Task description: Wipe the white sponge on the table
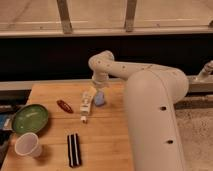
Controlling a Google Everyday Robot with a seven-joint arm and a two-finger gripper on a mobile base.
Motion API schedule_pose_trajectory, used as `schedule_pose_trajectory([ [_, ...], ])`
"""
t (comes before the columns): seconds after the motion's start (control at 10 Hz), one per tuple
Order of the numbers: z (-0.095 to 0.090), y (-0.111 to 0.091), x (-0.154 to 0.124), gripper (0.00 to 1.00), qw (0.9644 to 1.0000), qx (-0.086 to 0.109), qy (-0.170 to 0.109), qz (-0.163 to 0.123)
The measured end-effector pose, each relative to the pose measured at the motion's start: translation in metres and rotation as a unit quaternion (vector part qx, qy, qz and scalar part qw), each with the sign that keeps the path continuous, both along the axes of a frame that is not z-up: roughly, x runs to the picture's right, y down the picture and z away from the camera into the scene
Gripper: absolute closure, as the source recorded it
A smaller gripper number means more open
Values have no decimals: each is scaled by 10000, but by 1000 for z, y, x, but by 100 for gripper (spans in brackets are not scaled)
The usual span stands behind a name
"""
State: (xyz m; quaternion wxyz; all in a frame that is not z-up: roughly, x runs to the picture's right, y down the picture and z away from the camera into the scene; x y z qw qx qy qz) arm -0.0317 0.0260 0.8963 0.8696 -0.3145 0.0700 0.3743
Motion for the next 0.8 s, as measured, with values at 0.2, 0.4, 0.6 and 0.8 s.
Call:
schedule_pose_trajectory([
  [0.2, 0, 0, 0, 20, 10000, -6, -11, 1],
  [0.4, 0, 1, -2, 20, 10000, -7, -14, -16],
  [0.6, 6, 8, 7, 20, 9998, -59, 180, 57],
  [0.8, 15, 17, 12, 20, 9990, -34, 435, -36],
])
